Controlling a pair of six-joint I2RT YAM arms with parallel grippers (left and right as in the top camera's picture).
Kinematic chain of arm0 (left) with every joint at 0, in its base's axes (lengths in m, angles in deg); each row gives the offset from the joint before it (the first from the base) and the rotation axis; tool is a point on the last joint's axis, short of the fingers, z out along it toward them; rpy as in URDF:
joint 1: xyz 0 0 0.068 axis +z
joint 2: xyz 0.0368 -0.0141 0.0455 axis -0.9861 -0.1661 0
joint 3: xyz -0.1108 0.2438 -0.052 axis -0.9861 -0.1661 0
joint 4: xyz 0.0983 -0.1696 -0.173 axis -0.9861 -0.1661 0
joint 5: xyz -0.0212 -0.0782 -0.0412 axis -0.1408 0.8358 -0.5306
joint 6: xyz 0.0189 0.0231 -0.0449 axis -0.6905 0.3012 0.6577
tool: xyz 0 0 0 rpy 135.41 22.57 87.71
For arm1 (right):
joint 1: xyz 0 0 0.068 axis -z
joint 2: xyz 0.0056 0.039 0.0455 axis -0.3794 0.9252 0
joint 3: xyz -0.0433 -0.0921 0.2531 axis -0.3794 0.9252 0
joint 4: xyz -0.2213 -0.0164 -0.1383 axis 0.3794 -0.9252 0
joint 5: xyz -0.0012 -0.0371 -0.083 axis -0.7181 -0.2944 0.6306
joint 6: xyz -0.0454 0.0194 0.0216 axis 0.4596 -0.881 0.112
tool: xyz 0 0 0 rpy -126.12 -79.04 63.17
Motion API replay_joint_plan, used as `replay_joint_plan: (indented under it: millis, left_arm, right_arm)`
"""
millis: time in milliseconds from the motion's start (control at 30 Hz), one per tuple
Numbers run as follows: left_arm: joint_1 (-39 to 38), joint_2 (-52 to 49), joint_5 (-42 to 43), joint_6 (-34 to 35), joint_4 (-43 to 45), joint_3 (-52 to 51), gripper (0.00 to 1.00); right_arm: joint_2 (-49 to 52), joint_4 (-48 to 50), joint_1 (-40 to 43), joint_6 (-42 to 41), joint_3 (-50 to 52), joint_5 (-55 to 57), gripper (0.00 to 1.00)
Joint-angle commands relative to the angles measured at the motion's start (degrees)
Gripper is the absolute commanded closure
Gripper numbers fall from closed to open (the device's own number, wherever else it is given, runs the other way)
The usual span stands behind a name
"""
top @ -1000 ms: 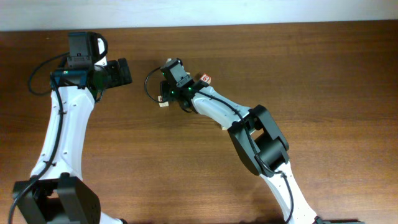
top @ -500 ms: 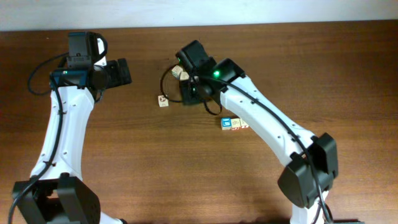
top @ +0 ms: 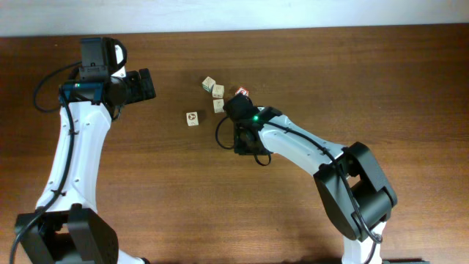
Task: Rotate 4 blocks
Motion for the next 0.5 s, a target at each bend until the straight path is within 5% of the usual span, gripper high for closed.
replay_joint_plan:
  millis: [0, 267, 467]
  left_arm:
    - [0.09, -0.42, -0.39, 0.7, -0.02, 0.85, 0.01]
    - [0.09, -0.42, -0.39, 0.7, -0.24, 0.85, 0.01]
    - [0.09, -0.42, -0.39, 0.7, -0.24, 0.85, 0.01]
  right_arm:
    - [-0.24, -0.52, 1.25, 1.62, 0.15, -1.88, 0.58]
    - [-4.94, -8.09, 1.29, 8.24, -9.9, -2.91, 0.55]
    - [1.73, -2.01, -4.13, 12.55, -9.25, -5.14, 0.68]
